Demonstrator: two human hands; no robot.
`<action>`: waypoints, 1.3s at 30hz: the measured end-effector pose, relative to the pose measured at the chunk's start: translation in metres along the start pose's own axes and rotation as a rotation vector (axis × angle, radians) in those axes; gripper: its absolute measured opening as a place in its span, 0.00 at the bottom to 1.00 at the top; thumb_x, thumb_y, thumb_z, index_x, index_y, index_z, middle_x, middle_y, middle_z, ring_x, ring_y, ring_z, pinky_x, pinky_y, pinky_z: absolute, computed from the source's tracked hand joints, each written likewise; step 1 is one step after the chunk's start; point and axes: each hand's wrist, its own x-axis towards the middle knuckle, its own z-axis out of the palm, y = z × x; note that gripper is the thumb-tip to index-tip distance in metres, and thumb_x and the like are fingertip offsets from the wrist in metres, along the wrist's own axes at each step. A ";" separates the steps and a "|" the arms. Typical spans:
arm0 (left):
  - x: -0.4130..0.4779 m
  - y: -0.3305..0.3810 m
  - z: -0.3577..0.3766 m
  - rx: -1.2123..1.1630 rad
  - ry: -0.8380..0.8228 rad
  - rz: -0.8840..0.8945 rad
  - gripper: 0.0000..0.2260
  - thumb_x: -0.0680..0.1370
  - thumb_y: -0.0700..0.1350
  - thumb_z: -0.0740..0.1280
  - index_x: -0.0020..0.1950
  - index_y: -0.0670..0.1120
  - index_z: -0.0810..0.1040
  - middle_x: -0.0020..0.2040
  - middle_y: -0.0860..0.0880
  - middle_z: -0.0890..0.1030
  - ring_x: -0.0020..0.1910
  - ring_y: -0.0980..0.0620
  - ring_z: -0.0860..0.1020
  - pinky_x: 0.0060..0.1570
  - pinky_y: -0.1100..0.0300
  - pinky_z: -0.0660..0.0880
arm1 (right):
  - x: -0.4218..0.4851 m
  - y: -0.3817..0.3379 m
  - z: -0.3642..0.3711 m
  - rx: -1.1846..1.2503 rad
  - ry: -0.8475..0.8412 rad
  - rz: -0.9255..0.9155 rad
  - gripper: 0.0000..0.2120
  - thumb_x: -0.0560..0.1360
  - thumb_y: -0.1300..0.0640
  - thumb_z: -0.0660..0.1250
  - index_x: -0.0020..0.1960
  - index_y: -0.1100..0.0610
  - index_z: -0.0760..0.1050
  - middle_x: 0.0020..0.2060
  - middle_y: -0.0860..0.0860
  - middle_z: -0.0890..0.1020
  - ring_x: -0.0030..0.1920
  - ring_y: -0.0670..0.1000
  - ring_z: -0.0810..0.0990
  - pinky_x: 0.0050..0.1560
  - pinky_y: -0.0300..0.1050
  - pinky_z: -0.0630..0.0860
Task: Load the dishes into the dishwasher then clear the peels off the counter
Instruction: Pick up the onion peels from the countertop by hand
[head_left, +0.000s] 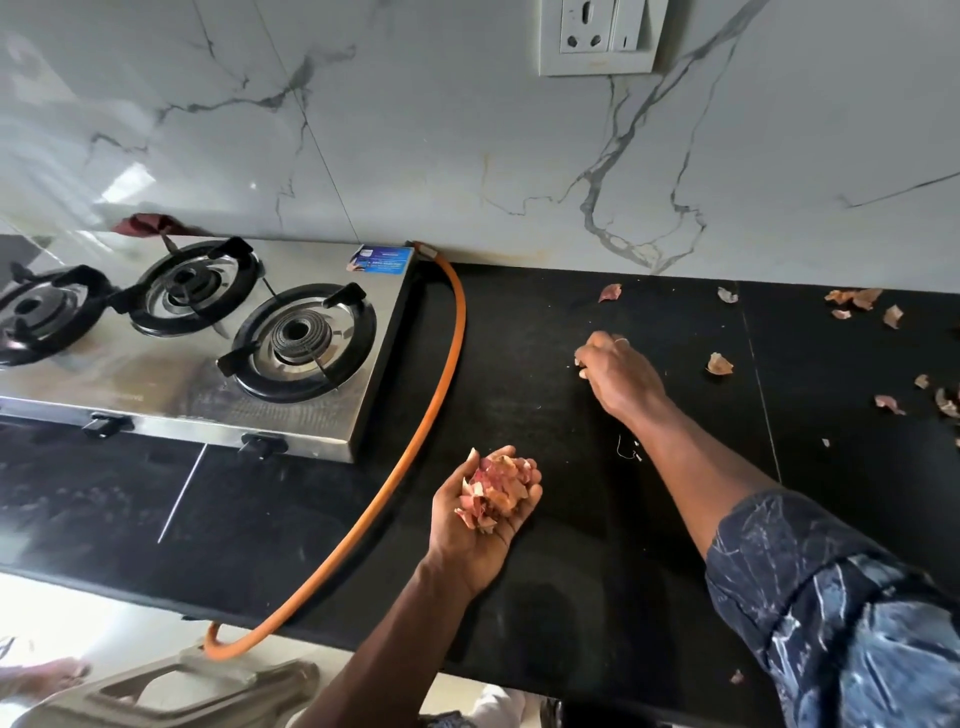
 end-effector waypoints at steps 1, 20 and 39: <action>0.001 0.001 0.000 -0.002 -0.001 0.002 0.18 0.81 0.51 0.63 0.61 0.38 0.80 0.60 0.36 0.81 0.54 0.41 0.82 0.49 0.50 0.82 | -0.002 -0.002 0.003 -0.012 0.008 0.004 0.07 0.77 0.70 0.66 0.51 0.62 0.80 0.49 0.58 0.78 0.49 0.59 0.78 0.38 0.54 0.79; 0.021 -0.026 0.028 0.000 -0.061 -0.053 0.17 0.81 0.51 0.63 0.56 0.39 0.81 0.51 0.42 0.83 0.49 0.46 0.83 0.49 0.54 0.81 | -0.146 -0.095 -0.065 0.550 0.231 0.004 0.09 0.77 0.62 0.69 0.55 0.54 0.84 0.52 0.44 0.83 0.53 0.42 0.81 0.54 0.42 0.79; -0.029 -0.094 0.065 0.269 -0.215 0.001 0.20 0.82 0.49 0.59 0.62 0.35 0.79 0.60 0.35 0.80 0.60 0.39 0.80 0.68 0.45 0.71 | -0.224 -0.100 -0.041 2.110 0.600 0.824 0.19 0.82 0.46 0.61 0.64 0.57 0.81 0.60 0.55 0.83 0.63 0.56 0.81 0.64 0.56 0.76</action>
